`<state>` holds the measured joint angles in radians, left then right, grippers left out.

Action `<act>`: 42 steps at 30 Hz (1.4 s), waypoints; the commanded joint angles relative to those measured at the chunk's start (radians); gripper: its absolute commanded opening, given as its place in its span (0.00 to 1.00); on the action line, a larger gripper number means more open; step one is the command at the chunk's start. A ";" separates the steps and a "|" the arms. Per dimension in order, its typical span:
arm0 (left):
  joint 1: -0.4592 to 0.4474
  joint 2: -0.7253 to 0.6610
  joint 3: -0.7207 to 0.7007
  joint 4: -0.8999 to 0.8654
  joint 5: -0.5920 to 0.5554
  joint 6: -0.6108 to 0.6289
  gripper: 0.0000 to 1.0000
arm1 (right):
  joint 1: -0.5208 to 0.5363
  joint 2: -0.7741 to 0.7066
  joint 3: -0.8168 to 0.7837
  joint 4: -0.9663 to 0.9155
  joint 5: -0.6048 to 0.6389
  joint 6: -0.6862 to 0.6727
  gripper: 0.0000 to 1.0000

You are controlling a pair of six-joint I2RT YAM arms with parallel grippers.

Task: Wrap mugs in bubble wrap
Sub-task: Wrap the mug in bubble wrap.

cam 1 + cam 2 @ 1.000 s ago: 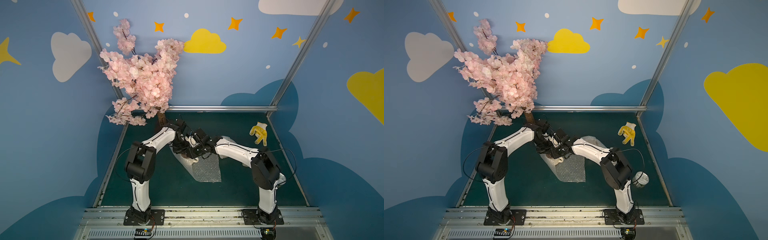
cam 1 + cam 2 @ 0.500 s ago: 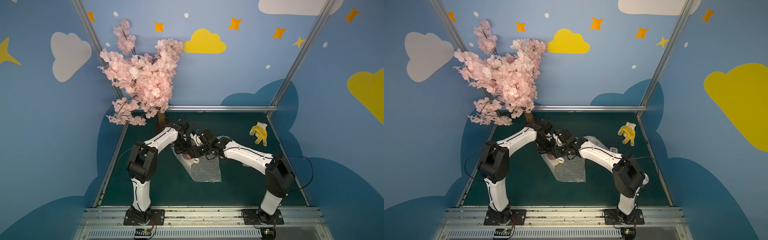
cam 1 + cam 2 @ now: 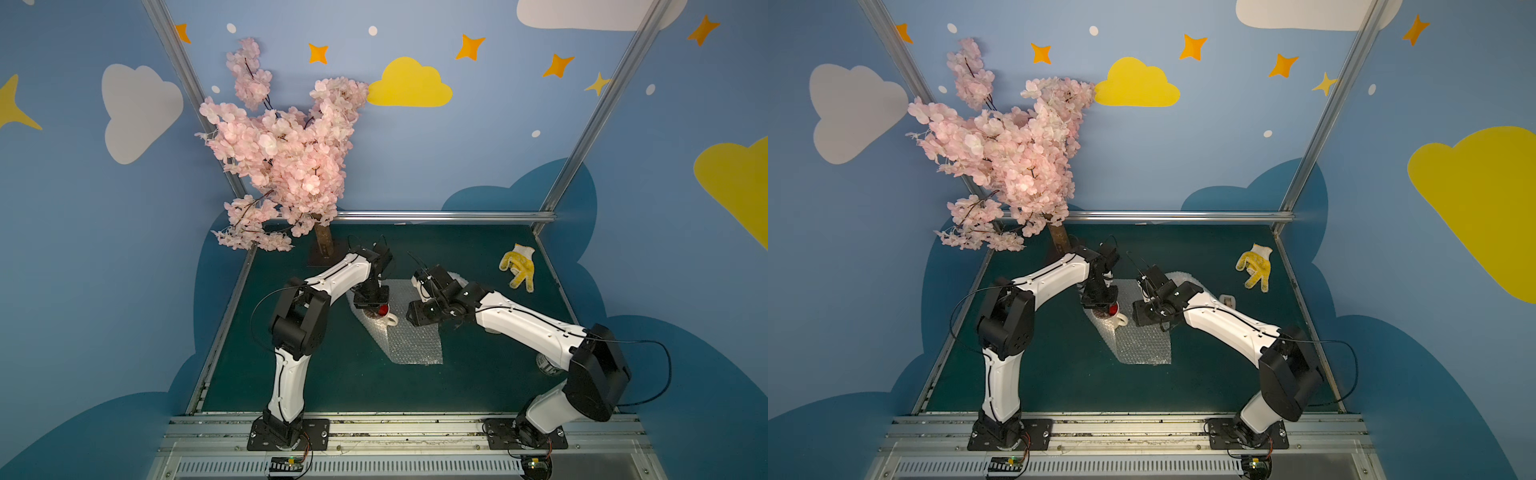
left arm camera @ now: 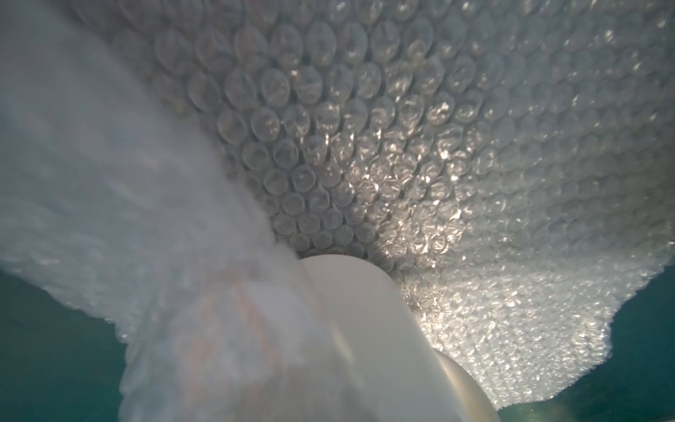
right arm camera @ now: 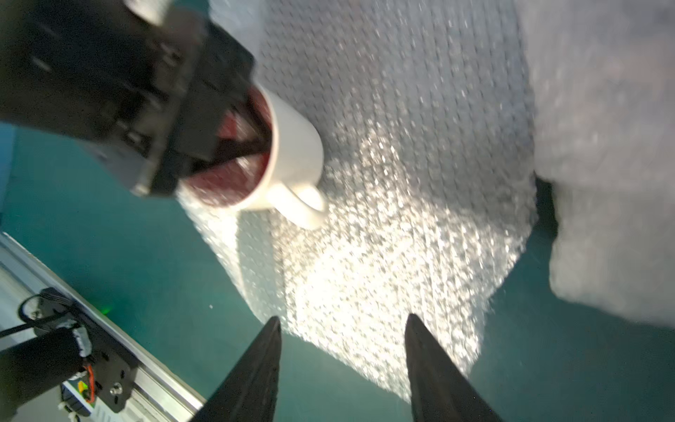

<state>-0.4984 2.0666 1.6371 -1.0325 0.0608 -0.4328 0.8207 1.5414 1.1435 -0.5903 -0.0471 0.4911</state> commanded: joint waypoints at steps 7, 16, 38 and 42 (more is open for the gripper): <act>0.008 0.032 -0.011 -0.021 -0.081 0.122 0.03 | 0.004 -0.115 -0.233 -0.101 0.036 0.101 0.68; 0.011 0.004 -0.033 -0.008 -0.087 0.166 0.03 | 0.001 -0.063 -0.333 0.010 -0.029 0.154 0.65; 0.013 -0.027 -0.035 -0.003 -0.092 0.164 0.03 | -0.008 0.082 -0.354 0.263 -0.123 0.231 0.27; 0.012 -0.033 -0.036 0.000 -0.084 0.161 0.03 | -0.009 0.074 -0.348 0.279 -0.117 0.230 0.14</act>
<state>-0.4965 2.0663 1.6184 -1.0332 -0.0128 -0.2726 0.8036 1.5902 0.8116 -0.3725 -0.1513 0.7200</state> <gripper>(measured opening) 0.048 0.159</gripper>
